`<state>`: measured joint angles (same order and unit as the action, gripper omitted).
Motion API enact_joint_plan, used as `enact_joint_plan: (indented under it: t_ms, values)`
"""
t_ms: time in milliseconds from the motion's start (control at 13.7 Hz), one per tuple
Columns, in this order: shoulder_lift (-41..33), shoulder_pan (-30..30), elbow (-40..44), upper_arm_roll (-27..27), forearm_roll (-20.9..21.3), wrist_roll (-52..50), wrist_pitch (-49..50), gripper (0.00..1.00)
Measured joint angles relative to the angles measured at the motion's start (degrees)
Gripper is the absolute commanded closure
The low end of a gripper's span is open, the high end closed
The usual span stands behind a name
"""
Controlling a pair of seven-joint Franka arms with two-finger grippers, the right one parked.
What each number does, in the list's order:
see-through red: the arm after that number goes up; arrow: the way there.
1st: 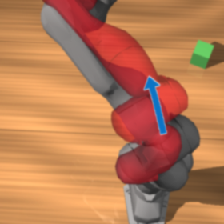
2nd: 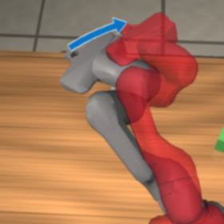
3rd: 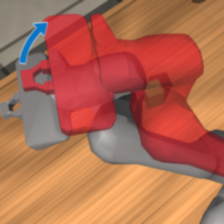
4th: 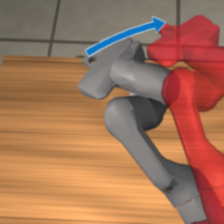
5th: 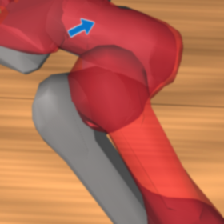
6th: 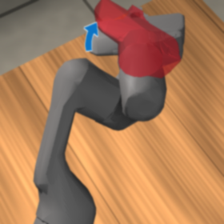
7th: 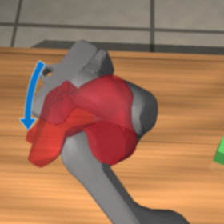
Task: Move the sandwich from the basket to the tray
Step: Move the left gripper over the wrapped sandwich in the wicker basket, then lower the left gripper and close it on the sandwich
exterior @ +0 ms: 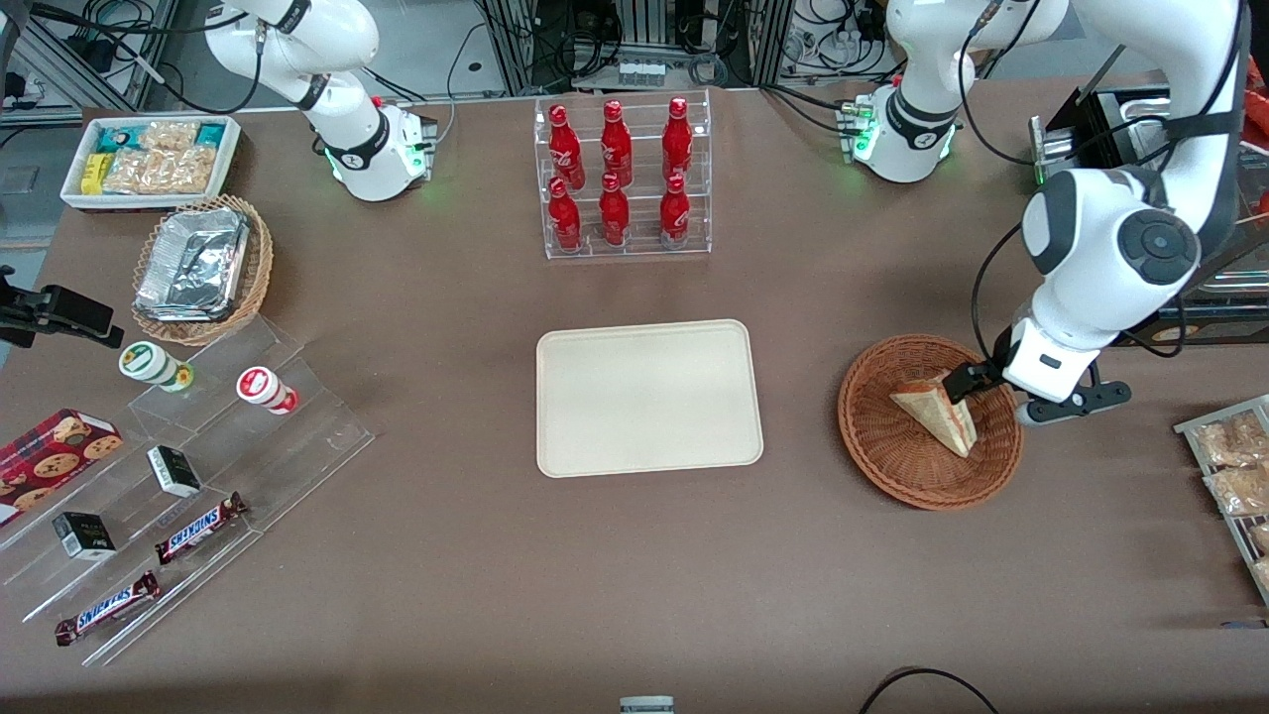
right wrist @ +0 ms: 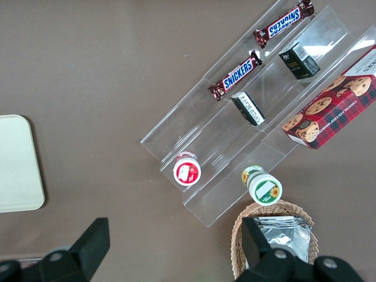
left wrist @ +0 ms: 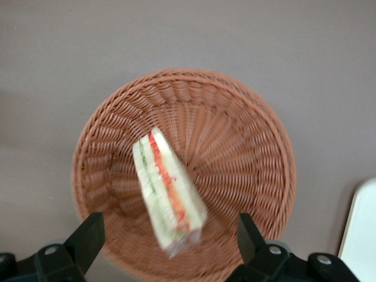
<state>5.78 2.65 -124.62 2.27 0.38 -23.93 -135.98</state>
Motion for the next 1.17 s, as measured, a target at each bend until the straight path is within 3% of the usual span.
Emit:
enact_joint_plan:
  t_ms: [365, 1168]
  values:
    - [1.84, 0.03, -2.34, 0.11, -0.22, -24.96, -3.97, 0.0]
    - [7.46, 0.02, -2.47, 0.11, -6.3, -28.18, -3.37, 0.0]
